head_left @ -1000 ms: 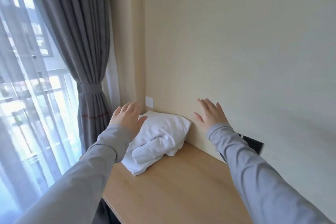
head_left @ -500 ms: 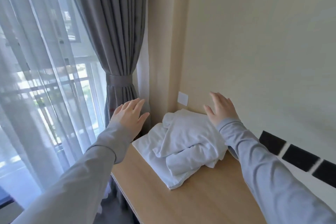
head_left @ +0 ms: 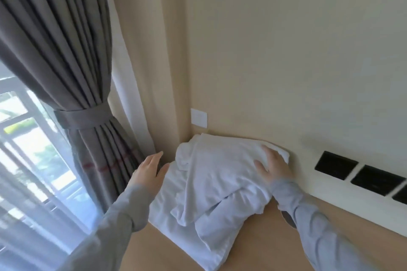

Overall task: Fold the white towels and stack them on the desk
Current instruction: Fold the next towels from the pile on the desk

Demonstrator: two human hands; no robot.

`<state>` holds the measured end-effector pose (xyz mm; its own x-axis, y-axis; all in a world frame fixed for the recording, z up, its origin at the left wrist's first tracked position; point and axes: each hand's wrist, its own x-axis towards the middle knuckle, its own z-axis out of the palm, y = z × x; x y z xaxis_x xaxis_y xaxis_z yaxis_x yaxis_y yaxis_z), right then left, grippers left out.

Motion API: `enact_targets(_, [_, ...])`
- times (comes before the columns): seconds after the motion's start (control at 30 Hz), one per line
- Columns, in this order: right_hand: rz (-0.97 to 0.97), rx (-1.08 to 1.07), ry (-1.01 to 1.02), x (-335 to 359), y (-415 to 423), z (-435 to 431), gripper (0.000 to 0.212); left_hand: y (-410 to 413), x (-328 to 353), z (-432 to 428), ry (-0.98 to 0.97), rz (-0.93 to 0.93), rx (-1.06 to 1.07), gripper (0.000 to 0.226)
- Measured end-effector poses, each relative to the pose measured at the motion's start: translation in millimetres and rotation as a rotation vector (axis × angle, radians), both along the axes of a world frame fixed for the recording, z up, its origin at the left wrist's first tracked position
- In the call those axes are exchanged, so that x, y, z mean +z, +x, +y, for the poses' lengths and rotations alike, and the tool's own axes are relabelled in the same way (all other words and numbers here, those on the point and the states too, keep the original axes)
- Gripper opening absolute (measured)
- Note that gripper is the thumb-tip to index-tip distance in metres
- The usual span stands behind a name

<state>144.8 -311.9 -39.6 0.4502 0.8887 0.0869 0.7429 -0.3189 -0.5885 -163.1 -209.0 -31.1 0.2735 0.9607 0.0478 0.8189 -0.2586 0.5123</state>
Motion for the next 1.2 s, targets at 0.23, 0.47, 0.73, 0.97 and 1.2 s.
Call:
enact_targets(0.23, [0.557,-0.444,-0.017,-80.1,19.5,-34.8,0.064,39.9,-80.6,54.8,-0.426,-0.331,0.004,0.042])
enact_targets(0.47, [1.006,-0.81,0.116,-118.5,17.6,2.5,0.073,77.7,-134.0,128.5,-0.703,-0.445,-0.006,0.037])
enact_targets(0.73, [1.096,-0.888,0.202,-121.4,13.6,25.2,0.062,94.1,-147.8,145.8,-0.756,-0.464,-0.034,0.043])
enact_targets(0.97, [1.09,-0.968,0.223,-108.4,14.6,27.6,0.081,104.8,-138.7,130.4,-0.785,-0.525,-0.099,0.027])
enact_targets(1.2, [0.873,-0.904,0.402,-72.3,-3.9,31.2,0.029,101.7,-128.8,127.0,-0.773,-0.556,-0.1,0.034])
